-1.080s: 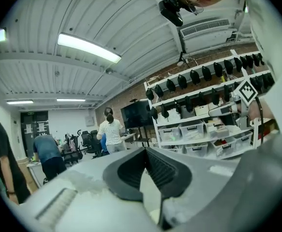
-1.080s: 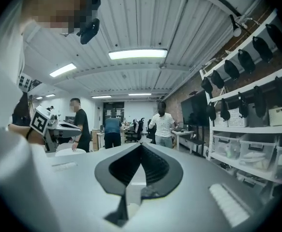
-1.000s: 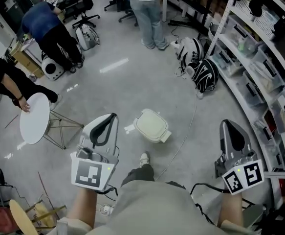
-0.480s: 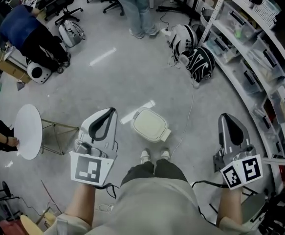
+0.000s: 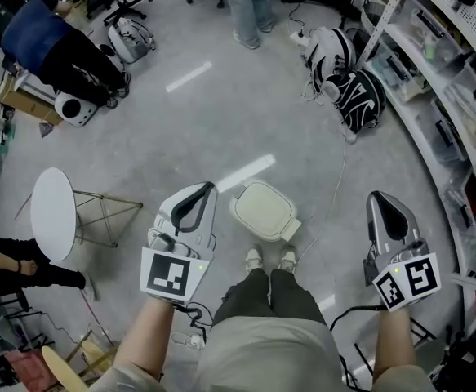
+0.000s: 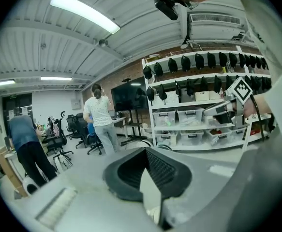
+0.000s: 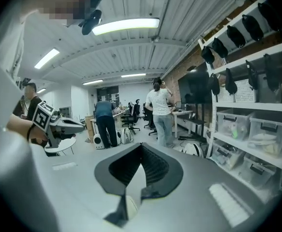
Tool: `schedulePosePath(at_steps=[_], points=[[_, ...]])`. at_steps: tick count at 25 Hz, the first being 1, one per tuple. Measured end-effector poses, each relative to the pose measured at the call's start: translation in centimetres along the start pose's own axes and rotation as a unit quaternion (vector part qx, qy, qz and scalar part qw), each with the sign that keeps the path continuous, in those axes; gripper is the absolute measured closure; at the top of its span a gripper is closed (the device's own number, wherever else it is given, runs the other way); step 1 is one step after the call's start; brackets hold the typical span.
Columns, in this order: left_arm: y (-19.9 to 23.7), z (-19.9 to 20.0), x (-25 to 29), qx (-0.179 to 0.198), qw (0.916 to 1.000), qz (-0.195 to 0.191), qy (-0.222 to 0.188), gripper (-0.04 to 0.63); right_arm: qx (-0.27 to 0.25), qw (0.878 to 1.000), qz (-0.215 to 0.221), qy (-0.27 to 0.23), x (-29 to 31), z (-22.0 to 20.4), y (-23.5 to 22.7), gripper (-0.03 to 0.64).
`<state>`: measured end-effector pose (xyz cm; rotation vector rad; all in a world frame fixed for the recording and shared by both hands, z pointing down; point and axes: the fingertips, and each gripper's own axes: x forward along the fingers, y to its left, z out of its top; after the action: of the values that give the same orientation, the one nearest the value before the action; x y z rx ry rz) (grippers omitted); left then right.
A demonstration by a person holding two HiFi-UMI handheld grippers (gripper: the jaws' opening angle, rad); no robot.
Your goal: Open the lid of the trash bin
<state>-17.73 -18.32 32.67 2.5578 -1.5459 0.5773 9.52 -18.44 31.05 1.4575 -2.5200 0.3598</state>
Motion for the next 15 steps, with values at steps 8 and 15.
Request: schedulePosePath(at_steps=[8, 15], points=[[0.7, -13.6, 9.2, 0.013, 0.9973, -0.041, 0.059, 0.594, 0.057, 0.997, 0.004, 0.058, 7.5, -12.0, -3.5, 0.614], [1.4, -26.6, 15.7, -0.012, 0.9920, -0.053, 0.114, 0.594, 0.081, 0.992, -0.011, 0.095, 11.9, -23.7, -6.0, 0.614]])
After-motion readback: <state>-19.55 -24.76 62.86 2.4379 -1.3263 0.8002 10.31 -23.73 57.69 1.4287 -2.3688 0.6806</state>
